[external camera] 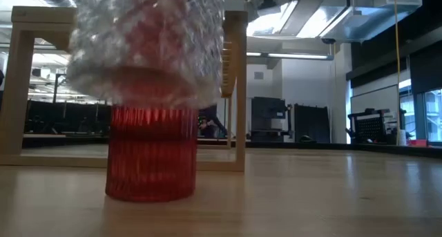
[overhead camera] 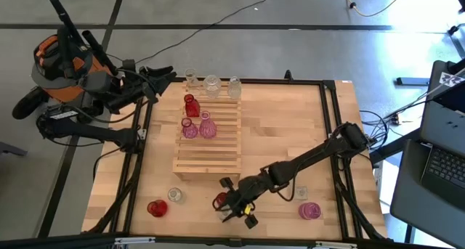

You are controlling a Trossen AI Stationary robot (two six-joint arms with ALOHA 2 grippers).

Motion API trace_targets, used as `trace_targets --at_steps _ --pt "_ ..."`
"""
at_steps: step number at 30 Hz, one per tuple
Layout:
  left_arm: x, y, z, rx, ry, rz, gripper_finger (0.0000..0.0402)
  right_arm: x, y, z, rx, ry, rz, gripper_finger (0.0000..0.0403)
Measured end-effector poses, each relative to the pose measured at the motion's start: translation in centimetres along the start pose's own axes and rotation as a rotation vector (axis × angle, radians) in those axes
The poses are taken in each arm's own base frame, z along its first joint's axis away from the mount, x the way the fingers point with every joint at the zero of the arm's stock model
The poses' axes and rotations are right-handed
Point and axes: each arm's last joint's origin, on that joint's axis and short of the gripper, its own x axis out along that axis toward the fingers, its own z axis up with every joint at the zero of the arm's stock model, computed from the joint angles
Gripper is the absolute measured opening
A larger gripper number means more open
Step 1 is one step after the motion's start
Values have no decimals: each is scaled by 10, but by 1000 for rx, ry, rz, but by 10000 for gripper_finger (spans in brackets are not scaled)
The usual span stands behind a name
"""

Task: Sort vases onto shelf
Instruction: Put the transparent vase on the shelf

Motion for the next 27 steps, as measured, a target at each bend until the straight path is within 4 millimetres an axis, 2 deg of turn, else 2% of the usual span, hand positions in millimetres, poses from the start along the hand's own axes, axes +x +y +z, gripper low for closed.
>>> trace_targets --at_steps 5,11,15,20,27 --pt "0 0 0 0 0 0 275 -15 -8 18 -5 -27 22 98" --pt "0 0 0 0 0 0 275 -45 -24 78 -147 -9 30 98" --pt "0 0 0 0 0 0 275 -76 -50 112 -214 -10 -63 98" --pt "0 0 0 0 0 0 275 -102 -83 124 -198 -20 -138 98" --pt "0 0 0 0 0 0 275 -112 -114 128 -201 -101 -216 98"
